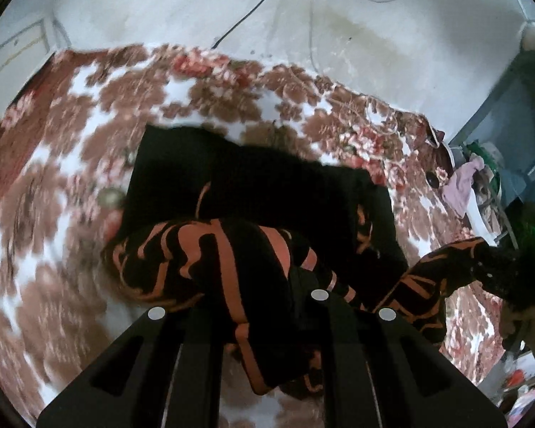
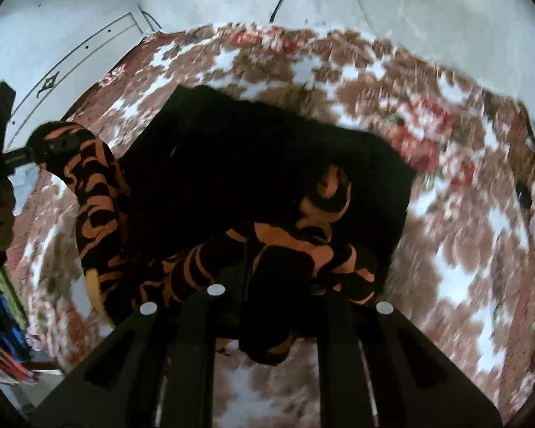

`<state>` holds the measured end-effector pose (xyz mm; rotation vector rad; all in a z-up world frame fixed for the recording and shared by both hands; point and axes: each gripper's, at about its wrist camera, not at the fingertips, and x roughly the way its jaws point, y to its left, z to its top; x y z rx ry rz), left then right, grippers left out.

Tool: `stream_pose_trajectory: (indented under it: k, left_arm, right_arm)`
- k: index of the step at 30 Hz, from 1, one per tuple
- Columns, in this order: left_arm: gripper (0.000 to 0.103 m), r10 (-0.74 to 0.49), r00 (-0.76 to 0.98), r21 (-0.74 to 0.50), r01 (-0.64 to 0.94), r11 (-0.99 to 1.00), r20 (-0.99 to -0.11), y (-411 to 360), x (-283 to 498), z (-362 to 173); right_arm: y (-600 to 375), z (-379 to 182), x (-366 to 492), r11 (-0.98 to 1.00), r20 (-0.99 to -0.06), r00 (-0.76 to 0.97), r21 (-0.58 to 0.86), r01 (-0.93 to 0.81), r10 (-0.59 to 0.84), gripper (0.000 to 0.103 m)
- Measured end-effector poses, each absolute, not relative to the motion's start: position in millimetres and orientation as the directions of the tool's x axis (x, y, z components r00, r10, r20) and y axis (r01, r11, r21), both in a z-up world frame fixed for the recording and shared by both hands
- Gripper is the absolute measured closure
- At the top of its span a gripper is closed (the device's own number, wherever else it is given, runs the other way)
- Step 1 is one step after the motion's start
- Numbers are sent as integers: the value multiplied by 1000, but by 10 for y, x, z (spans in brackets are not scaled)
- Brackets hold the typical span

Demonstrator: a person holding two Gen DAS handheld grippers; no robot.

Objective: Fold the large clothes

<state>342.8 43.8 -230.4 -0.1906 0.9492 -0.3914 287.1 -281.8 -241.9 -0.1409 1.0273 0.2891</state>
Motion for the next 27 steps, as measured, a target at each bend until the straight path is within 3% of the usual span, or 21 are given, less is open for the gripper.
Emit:
stream_pose_trajectory:
  k: [5,10,13,18,24,27]
  left_arm:
    - [93,-413,513,-291,304,907,-752,393,4144,-2202]
    - [93,-431,499,-339,269,902,-752,504,5003,-2290]
    - [93,-405,451,-354,196,915,-796,523,5497,-2667]
    - [93,-349,391,-358,53,932,-851,697,6183,-3290]
    - [90,-280,312,-283,36,958,-908,761,6545,-3903]
    - [86,-329,287,-337,24,941,-900,817,6565,-3959]
  right_arm:
    - [-3038,-2229,3490,973,-810,567,14,-232,147,89]
    - [-3197,-2449,4297,982,-833,535,47,-181,138,89]
    - [-3236,-2783,4734,987,-857,513,-40,-155,45,89]
    - [-3546,-3323,5319,999,-905,425,14,-49,34,88]
    - [-3734,-3902,5611,992,-939,344,-27,-127,19,86]
    - [-3828,-3838,5641,993,-944,324,31,-116,67,83]
